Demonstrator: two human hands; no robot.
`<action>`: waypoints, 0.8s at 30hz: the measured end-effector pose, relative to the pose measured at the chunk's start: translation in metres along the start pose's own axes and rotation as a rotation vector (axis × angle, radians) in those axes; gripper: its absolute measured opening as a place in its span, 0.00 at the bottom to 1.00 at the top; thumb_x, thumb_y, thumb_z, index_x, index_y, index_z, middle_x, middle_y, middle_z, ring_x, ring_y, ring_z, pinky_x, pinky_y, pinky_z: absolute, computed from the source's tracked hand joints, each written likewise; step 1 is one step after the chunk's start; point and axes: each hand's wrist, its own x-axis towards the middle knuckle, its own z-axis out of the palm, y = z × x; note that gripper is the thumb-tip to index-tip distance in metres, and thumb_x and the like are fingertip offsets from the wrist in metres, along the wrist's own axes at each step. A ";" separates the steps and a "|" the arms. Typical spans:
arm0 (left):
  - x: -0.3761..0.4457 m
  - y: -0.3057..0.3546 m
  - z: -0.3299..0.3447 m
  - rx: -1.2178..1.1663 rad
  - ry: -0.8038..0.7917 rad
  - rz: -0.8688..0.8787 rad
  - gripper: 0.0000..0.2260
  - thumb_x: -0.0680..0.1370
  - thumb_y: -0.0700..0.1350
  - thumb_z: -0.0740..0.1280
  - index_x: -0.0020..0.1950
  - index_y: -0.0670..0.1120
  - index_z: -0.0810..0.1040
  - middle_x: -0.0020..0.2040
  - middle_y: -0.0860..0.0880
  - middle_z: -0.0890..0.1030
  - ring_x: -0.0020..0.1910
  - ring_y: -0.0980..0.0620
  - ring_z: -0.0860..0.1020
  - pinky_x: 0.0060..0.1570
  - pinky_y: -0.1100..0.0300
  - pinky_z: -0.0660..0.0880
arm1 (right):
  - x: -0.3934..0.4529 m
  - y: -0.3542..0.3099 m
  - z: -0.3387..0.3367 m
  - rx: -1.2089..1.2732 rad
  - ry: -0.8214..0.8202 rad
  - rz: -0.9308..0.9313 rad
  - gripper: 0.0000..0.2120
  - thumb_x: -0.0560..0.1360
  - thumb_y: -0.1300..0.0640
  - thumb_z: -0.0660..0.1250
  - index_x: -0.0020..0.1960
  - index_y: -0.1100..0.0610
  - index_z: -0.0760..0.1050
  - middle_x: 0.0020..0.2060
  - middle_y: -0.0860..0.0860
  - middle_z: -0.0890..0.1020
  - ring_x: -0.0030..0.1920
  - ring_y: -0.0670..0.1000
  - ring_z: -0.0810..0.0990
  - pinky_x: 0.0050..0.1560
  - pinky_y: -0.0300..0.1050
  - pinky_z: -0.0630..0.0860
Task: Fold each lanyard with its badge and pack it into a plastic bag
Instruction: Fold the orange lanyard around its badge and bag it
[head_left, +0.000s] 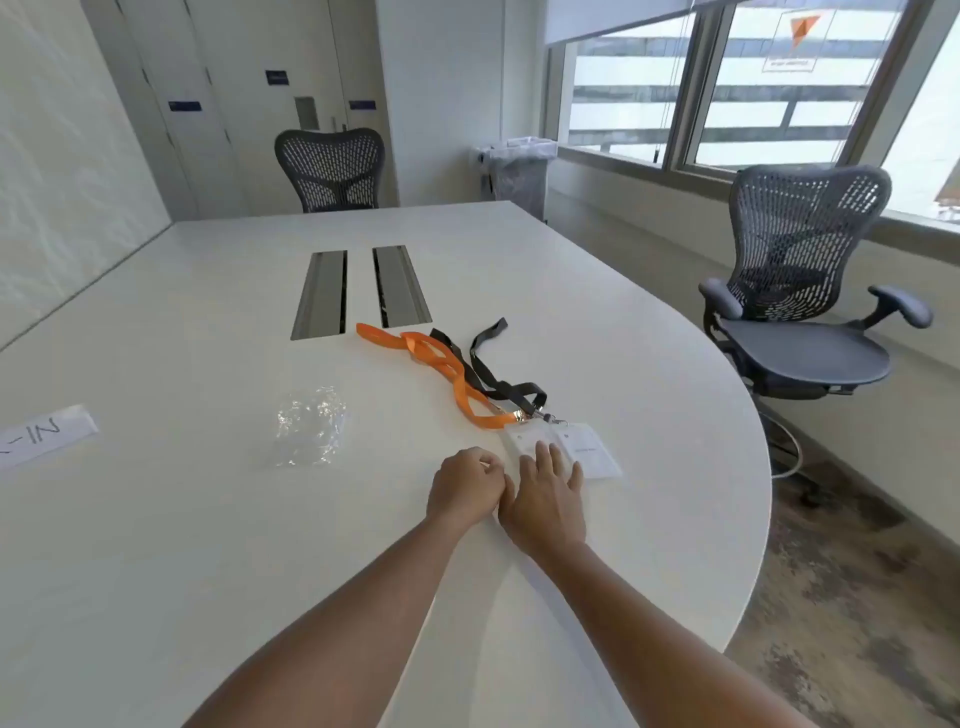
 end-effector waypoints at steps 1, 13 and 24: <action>0.001 0.002 0.003 -0.023 -0.013 -0.010 0.13 0.81 0.49 0.62 0.62 0.48 0.82 0.59 0.51 0.84 0.59 0.49 0.80 0.51 0.61 0.72 | 0.000 0.002 0.000 -0.004 0.000 0.014 0.25 0.83 0.46 0.48 0.74 0.59 0.64 0.80 0.58 0.55 0.80 0.57 0.47 0.78 0.60 0.44; 0.025 0.007 0.026 -0.283 -0.063 -0.199 0.12 0.75 0.51 0.66 0.39 0.46 0.85 0.39 0.51 0.86 0.47 0.47 0.84 0.52 0.54 0.80 | 0.003 0.012 0.006 -0.005 0.047 -0.035 0.23 0.83 0.50 0.46 0.71 0.58 0.68 0.76 0.57 0.64 0.78 0.58 0.56 0.78 0.63 0.45; 0.044 -0.004 0.030 -0.533 -0.045 -0.311 0.08 0.74 0.49 0.74 0.48 0.46 0.86 0.42 0.48 0.85 0.46 0.48 0.83 0.49 0.58 0.79 | 0.007 0.006 -0.002 0.183 0.171 -0.104 0.21 0.81 0.52 0.48 0.62 0.58 0.75 0.63 0.53 0.78 0.65 0.57 0.73 0.75 0.56 0.58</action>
